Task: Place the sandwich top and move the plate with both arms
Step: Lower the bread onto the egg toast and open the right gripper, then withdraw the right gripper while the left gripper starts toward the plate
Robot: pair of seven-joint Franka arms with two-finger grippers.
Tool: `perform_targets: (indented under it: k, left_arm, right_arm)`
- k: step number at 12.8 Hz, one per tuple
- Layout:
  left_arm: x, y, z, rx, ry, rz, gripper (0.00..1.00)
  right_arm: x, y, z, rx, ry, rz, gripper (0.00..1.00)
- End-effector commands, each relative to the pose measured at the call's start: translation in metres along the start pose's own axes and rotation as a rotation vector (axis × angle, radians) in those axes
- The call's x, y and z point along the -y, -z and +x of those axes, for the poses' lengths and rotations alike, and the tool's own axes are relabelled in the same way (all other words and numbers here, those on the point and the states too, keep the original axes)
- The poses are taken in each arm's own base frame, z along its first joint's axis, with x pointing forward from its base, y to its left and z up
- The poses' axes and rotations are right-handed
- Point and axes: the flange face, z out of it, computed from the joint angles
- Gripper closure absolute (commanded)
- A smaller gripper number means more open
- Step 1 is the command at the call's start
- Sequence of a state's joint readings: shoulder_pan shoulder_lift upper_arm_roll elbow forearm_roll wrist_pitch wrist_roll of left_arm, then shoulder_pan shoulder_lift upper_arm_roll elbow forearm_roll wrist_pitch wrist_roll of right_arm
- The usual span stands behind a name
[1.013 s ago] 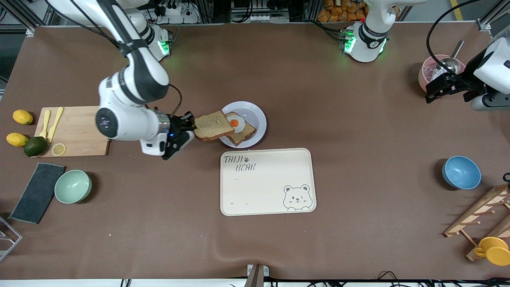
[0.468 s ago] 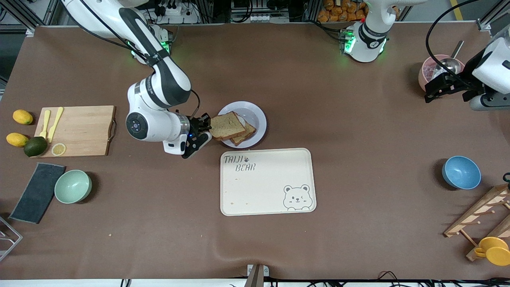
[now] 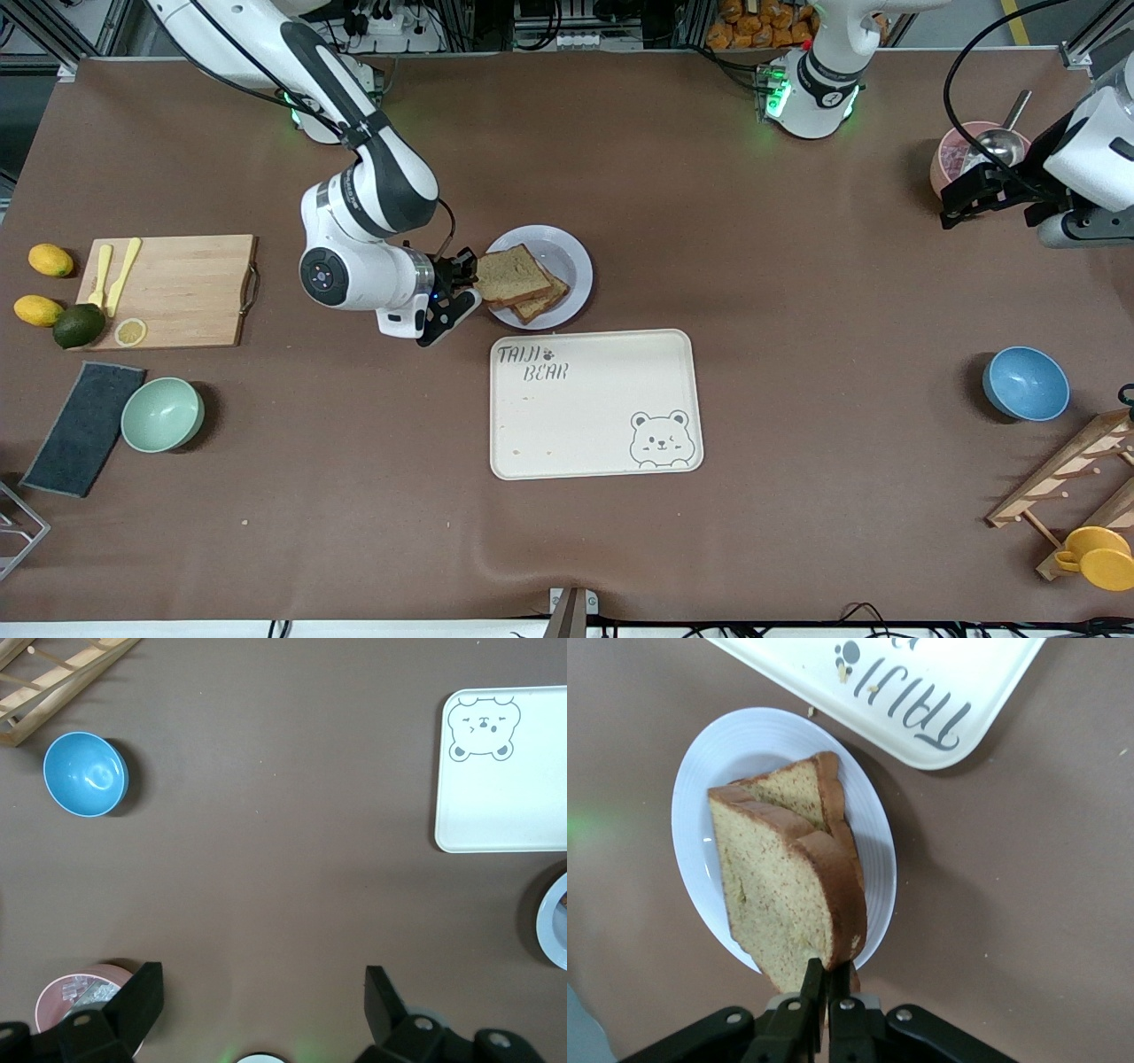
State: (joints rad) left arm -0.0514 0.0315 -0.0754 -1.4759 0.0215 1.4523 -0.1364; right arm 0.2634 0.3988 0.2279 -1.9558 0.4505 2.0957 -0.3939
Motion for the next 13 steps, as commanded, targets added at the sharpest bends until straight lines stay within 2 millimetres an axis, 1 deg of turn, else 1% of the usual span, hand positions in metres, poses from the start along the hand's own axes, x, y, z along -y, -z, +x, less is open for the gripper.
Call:
perform_targets:
  k: [1, 3, 4, 5, 7, 10, 12, 13]
  left_arm:
    - [-0.003, 0.000, -0.002, 0.010, 0.005, -0.014, 0.00]
    - [-0.002, 0.000, -0.002, 0.010, 0.007, -0.014, 0.00]
    - [-0.002, 0.000, -0.002, 0.011, 0.007, -0.014, 0.00]
    - [-0.002, 0.000, -0.002, 0.010, 0.007, -0.014, 0.00]
    - [-0.003, 0.000, -0.002, 0.010, 0.005, -0.014, 0.00]
    - [-0.003, 0.001, -0.002, 0.008, 0.005, -0.014, 0.00]
    - [-0.003, 0.000, -0.002, 0.010, 0.004, -0.014, 0.00]
    - [-0.004, 0.000, -0.002, 0.011, 0.004, -0.015, 0.00]
  right_arm:
    - [0.017, -0.013, -0.001, -0.007, 0.005, 0.001, 1.00]
    - [0.024, -0.020, 0.003, -0.019, 0.021, -0.009, 1.00]
    - [0.022, -0.025, 0.005, -0.024, 0.020, -0.012, 1.00]
    - [0.022, -0.028, 0.006, -0.022, 0.020, -0.014, 0.78]
    - [0.021, -0.024, 0.006, -0.030, 0.031, -0.015, 0.00]
    - [0.019, -0.012, 0.004, -0.037, 0.037, -0.016, 0.00]
    - [0.007, 0.005, -0.002, -0.026, 0.024, 0.002, 0.00]
    - [0.001, 0.020, -0.007, -0.031, 0.013, 0.008, 0.00]
